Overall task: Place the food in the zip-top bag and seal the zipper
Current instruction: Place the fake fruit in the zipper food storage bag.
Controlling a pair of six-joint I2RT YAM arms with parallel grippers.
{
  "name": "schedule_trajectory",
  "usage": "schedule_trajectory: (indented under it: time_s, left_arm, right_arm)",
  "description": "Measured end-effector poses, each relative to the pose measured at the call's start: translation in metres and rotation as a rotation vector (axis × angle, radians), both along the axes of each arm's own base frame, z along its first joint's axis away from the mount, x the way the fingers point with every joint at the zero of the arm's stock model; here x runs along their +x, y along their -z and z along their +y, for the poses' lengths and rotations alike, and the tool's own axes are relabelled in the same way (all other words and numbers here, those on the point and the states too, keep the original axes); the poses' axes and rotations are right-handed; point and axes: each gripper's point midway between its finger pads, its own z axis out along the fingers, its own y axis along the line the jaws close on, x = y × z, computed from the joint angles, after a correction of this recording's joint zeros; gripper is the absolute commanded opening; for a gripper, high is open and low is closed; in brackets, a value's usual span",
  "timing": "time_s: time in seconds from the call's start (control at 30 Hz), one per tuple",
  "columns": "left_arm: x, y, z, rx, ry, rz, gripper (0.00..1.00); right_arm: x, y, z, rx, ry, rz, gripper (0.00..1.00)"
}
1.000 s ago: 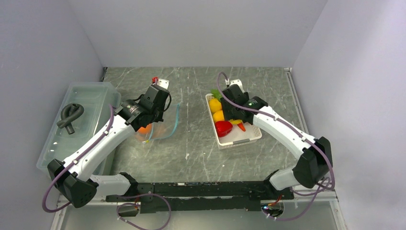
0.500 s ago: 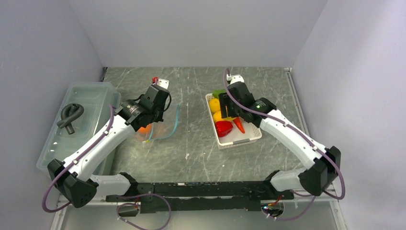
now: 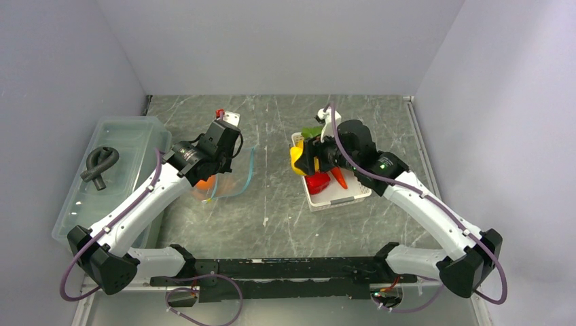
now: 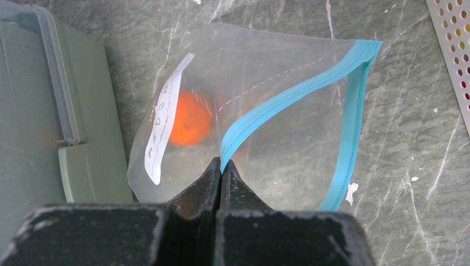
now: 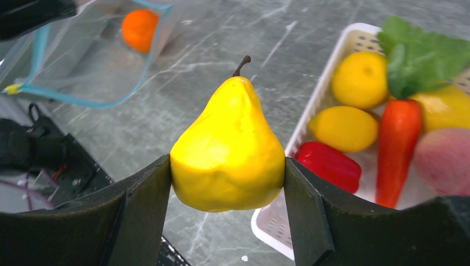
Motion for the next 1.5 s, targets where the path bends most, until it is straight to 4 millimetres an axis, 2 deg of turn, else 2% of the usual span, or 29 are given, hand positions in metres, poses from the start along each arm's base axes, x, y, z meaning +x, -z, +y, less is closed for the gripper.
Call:
schedule_trajectory:
  time_s: [0.23, 0.43, 0.57, 0.7, 0.9, 1.13, 1.17, 1.2, 1.23, 1.37, 1.5]
  left_arm:
    - [0.000, 0.000, 0.000, 0.000, 0.000, 0.000, 0.00]
    - [0.000, 0.000, 0.000, 0.000, 0.000, 0.000, 0.00]
    - [0.000, 0.000, 0.000, -0.001, 0.001, 0.000, 0.00]
    - [0.000, 0.000, 0.000, -0.001, 0.001, 0.000, 0.00]
    - [0.000, 0.000, -0.001, -0.003, 0.003, 0.002, 0.00]
    - [0.000, 0.000, -0.001, -0.006, 0.006, 0.003, 0.00]
    - [0.000, 0.000, -0.002, -0.007, 0.006, 0.003, 0.00]
    - [0.000, 0.000, -0.002, -0.007, 0.006, 0.003, 0.00]
    - [0.000, 0.000, -0.002, -0.007, 0.006, 0.003, 0.00]
    - [0.000, 0.000, -0.002, -0.010, 0.007, 0.001, 0.00]
    - [0.000, 0.000, -0.003, -0.012, 0.008, 0.000, 0.00]
  right_arm:
    - [-0.036, -0.003, 0.029, 0.090, -0.247, -0.034, 0.42]
    - [-0.064, -0.015, 0.054, 0.162, -0.419, -0.075, 0.42]
    - [-0.074, -0.015, 0.070, 0.172, -0.485, -0.075, 0.42]
    - [-0.077, -0.005, 0.093, 0.155, -0.530, -0.044, 0.42]
    - [-0.073, 0.007, 0.116, 0.139, -0.550, -0.013, 0.42]
    - [-0.051, -0.003, 0.136, 0.152, -0.481, -0.017, 0.42]
    - [-0.048, -0.003, 0.138, 0.152, -0.469, -0.017, 0.50]
    - [-0.043, -0.004, 0.141, 0.150, -0.450, -0.017, 0.43]
    - [-0.039, -0.004, 0.144, 0.148, -0.437, -0.013, 0.42]
    - [-0.024, -0.001, 0.157, 0.138, -0.394, -0.003, 0.42]
    - [-0.014, 0.013, 0.170, 0.117, -0.360, 0.027, 0.42]
